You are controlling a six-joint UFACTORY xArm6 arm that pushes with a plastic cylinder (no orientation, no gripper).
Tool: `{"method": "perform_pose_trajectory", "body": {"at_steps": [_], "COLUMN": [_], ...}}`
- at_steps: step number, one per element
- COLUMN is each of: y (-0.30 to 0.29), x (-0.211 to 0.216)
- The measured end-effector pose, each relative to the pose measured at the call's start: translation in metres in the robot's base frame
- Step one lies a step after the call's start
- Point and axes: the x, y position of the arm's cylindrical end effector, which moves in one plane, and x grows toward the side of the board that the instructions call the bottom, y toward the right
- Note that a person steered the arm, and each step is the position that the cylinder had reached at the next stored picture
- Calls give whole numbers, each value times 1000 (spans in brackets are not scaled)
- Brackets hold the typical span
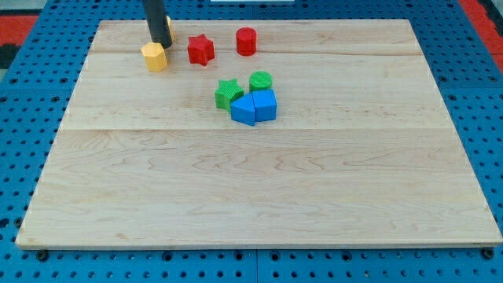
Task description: Move yellow blocks towards the center left of the board
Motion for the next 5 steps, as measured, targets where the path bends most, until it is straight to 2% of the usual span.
{"method": "perform_pose_trajectory", "body": {"at_steps": [2,3,4,5], "y": [-29,-22,-31,-41], "x": [77,112,132,85]}}
